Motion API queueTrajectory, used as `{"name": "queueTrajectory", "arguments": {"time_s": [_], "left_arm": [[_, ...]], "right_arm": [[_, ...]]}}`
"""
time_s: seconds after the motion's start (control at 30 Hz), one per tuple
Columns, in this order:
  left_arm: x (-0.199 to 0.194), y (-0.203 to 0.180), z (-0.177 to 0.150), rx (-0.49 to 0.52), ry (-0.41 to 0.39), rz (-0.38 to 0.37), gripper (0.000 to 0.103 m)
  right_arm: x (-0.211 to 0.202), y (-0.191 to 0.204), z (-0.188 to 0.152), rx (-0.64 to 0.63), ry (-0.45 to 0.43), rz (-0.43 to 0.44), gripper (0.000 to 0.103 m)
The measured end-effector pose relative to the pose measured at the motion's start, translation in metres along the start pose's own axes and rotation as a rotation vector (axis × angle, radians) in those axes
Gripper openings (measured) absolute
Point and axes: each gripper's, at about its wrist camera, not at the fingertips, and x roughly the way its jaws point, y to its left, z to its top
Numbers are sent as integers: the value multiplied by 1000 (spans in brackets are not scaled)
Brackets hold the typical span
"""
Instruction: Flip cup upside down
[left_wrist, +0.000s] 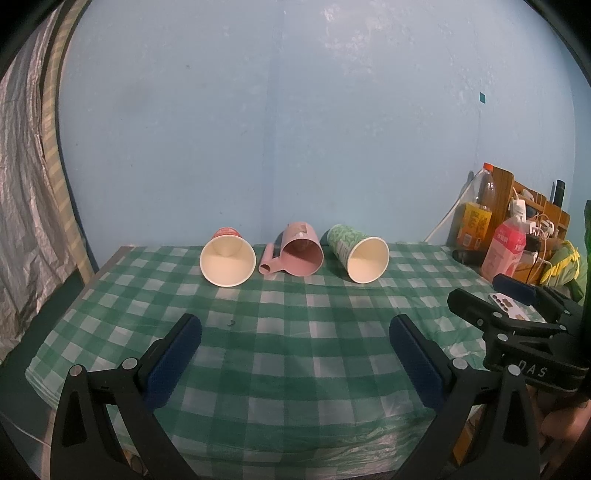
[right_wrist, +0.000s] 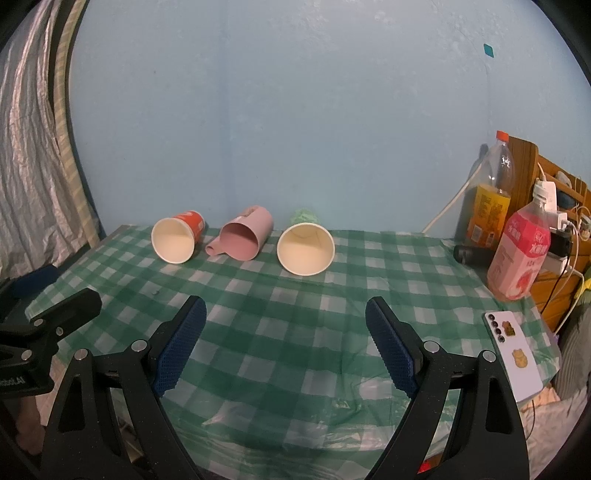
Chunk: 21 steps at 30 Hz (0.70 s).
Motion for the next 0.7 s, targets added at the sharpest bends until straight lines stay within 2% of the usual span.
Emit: {"name": "queueTrajectory", "arguments": {"time_s": [0.7], "left_arm": [[1, 4, -4, -12, 3, -1, 103]], "right_arm": [[1, 0, 0, 0, 2, 0, 88]]}}
